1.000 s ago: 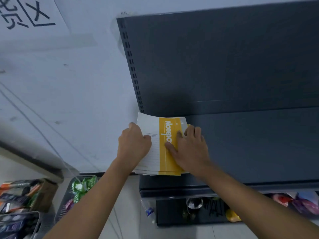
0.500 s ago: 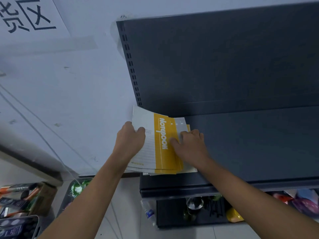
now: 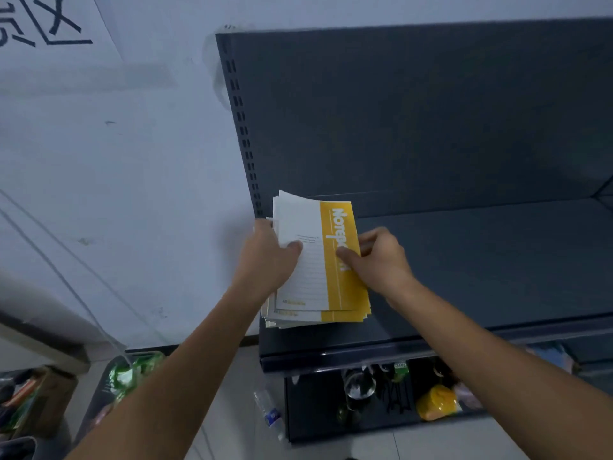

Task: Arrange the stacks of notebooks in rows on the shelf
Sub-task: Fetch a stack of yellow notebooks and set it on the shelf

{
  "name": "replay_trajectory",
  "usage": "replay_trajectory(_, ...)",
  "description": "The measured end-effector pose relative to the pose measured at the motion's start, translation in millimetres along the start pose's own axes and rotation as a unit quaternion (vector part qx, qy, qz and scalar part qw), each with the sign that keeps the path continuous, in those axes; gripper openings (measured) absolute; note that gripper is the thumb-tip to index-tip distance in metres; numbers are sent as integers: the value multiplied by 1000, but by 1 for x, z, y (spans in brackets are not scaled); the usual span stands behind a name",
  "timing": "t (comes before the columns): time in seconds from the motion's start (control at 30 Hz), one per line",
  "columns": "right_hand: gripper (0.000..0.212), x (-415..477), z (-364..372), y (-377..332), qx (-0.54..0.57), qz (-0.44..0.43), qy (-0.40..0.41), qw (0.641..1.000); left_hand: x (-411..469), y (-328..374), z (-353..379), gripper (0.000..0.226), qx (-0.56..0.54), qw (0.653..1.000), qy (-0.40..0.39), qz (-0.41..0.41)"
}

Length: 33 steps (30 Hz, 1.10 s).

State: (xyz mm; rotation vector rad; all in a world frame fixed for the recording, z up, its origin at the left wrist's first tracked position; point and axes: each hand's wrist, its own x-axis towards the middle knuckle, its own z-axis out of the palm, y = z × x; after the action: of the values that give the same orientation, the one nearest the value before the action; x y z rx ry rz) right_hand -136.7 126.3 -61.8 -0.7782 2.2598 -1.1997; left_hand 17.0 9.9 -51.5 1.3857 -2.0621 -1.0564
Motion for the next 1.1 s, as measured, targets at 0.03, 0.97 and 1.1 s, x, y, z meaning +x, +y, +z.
replay_trajectory(0.03, 32, -1, -6, 2, 5, -4, 8, 1000, -3, 3, 5, 40, 20, 1000, 1, 10)
replay_trajectory(0.97, 34, -18, -312, 178, -121, 97, 172, 973, -90, 226, 274, 53, 212, 944, -141, 209)
replay_trajectory(1.1, 35, -22, -383, 229, -141, 119, 198, 963, -123, 276, 345, 53, 219, 934, -146, 240)
